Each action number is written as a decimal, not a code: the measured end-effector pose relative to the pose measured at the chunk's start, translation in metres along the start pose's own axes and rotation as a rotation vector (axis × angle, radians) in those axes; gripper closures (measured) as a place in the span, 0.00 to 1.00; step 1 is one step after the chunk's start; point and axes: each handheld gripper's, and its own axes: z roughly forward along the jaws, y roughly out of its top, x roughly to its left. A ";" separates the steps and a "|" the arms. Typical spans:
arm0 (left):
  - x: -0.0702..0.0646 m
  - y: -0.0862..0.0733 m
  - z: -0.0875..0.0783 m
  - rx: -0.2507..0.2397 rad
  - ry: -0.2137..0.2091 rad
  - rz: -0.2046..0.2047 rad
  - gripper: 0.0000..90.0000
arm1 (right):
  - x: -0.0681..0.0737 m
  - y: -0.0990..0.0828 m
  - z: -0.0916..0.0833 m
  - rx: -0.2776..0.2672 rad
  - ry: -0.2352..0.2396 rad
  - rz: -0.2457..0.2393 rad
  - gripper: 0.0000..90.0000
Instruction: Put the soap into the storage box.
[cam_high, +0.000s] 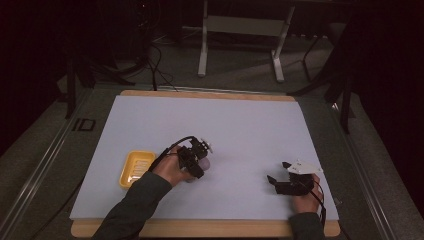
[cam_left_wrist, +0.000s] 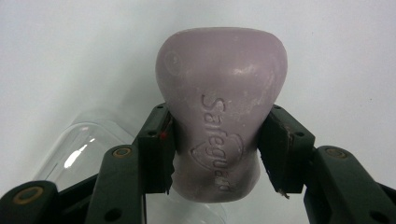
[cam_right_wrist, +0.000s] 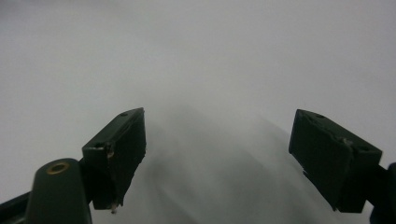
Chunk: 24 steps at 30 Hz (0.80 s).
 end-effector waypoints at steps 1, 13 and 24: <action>0.000 0.000 -0.001 -0.003 0.001 -0.004 0.55 | 0.000 0.000 0.000 0.000 0.000 0.000 0.21; 0.007 -0.005 -0.006 -0.009 0.003 -0.023 0.55 | 0.000 0.000 0.000 0.000 -0.001 -0.001 0.21; 0.013 -0.010 -0.013 -0.016 0.012 -0.044 0.55 | 0.000 0.000 0.000 -0.002 -0.003 -0.005 0.21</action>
